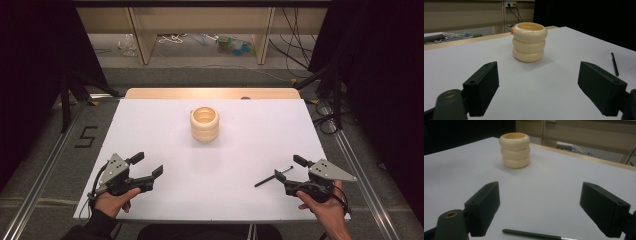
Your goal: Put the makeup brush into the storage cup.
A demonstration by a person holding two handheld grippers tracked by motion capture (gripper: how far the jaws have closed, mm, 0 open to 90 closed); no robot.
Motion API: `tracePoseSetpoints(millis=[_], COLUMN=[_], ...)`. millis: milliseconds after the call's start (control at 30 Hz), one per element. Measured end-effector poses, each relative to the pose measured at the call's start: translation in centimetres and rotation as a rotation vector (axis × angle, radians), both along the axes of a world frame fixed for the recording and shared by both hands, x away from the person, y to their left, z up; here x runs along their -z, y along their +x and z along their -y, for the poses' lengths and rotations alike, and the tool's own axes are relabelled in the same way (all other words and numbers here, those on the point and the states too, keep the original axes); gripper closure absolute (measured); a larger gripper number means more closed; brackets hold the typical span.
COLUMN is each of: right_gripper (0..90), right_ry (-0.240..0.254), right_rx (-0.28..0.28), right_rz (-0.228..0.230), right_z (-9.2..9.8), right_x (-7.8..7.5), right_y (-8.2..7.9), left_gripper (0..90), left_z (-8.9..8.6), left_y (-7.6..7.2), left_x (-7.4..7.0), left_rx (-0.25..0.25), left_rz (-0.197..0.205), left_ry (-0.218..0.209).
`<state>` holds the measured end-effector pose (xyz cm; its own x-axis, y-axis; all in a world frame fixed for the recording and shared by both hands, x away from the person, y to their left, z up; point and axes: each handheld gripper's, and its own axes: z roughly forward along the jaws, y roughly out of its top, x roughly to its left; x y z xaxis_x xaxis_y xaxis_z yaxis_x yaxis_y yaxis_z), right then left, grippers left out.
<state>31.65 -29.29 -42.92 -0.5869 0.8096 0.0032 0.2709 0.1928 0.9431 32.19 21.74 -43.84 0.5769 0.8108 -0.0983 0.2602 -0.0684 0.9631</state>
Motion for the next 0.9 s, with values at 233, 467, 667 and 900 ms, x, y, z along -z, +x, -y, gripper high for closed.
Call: tracePoseSetpoints(millis=[233,467,667,900], right_gripper=[17.3,21.2,19.6,16.6], right_ry=[-0.047,-0.069,-0.131,-0.207], right_rx=[-0.007,-0.083,-0.168,-0.220], right_rz=[0.003,-0.007,-0.048,-0.098], right_z=[-0.4,-0.5,-1.5,-2.0], right_x=[0.0,0.2,0.5,0.4], right_y=[0.0,0.4,0.6,2.3], left_gripper=[17.1,17.1,17.1,17.1], left_z=[0.1,0.1,0.1,0.1], left_y=[0.1,0.1,0.1,0.1], left_x=[0.0,0.0,0.1,0.2], left_rx=[0.002,0.003,0.006,0.001], left_rz=[-0.003,-0.004,-0.007,-0.012], left_ry=[0.002,0.002,0.002,0.001])
